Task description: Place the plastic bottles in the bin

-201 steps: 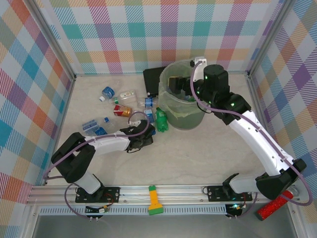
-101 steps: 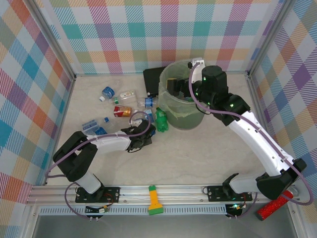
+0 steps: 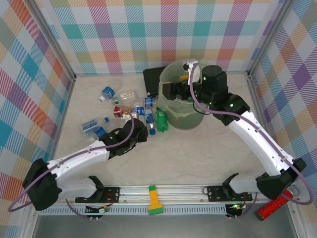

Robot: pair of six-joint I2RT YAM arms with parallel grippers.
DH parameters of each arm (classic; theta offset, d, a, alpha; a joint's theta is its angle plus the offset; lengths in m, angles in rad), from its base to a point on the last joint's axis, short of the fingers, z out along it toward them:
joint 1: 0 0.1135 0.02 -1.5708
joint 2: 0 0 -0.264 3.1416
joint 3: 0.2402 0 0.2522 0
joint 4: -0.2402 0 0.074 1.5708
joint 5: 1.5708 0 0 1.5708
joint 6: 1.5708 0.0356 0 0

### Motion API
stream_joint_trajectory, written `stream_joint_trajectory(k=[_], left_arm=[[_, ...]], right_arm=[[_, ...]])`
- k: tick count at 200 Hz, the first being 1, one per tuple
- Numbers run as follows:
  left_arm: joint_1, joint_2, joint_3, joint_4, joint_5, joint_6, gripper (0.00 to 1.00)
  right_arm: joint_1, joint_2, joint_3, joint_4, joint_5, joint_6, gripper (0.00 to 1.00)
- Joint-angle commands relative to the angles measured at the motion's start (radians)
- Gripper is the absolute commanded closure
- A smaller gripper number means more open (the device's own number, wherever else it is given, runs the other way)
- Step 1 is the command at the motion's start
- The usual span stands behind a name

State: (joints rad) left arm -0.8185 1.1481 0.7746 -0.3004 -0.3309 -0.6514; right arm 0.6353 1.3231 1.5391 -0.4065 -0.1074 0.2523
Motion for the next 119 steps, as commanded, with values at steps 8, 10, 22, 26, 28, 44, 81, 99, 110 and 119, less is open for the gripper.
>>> stream_joint_trajectory(k=[8,10,22,26,28,44,81,99,110,119], left_arm=[[-0.020,-0.116,0.006,-0.029,-0.001,0.173,0.72],[-0.020,-0.126,0.006,-0.029,0.002,0.180,0.72],[-0.025,-0.178,0.007,-0.025,0.015,0.229,0.72],[-0.025,-0.194,0.009,-0.026,0.022,0.243,0.72],[-0.026,-0.200,0.011,-0.027,0.025,0.252,0.71],[-0.029,-0.253,0.026,-0.035,0.042,0.308,0.71],[-0.029,-0.328,0.062,-0.040,0.106,0.374,0.71],[-0.031,-0.339,0.081,-0.046,0.131,0.393,0.71],[-0.030,-0.346,0.087,-0.046,0.139,0.406,0.71],[-0.031,-0.351,0.092,-0.045,0.139,0.412,0.71]], right_arm=[[0.006,0.048,0.081,0.013,-0.188,0.056,0.01],[0.006,0.053,0.085,0.010,-0.199,0.058,0.01],[0.006,0.072,0.105,0.000,-0.246,0.077,0.02],[0.006,0.079,0.111,-0.005,-0.262,0.085,0.03],[0.006,0.083,0.115,-0.007,-0.271,0.087,0.04],[0.006,0.119,0.145,-0.020,-0.344,0.118,0.09],[0.007,0.225,0.213,-0.042,-0.481,0.201,0.14],[0.007,0.277,0.246,-0.049,-0.536,0.246,0.16],[0.007,0.307,0.266,-0.049,-0.572,0.273,0.16],[0.007,0.328,0.279,-0.054,-0.585,0.294,0.17]])
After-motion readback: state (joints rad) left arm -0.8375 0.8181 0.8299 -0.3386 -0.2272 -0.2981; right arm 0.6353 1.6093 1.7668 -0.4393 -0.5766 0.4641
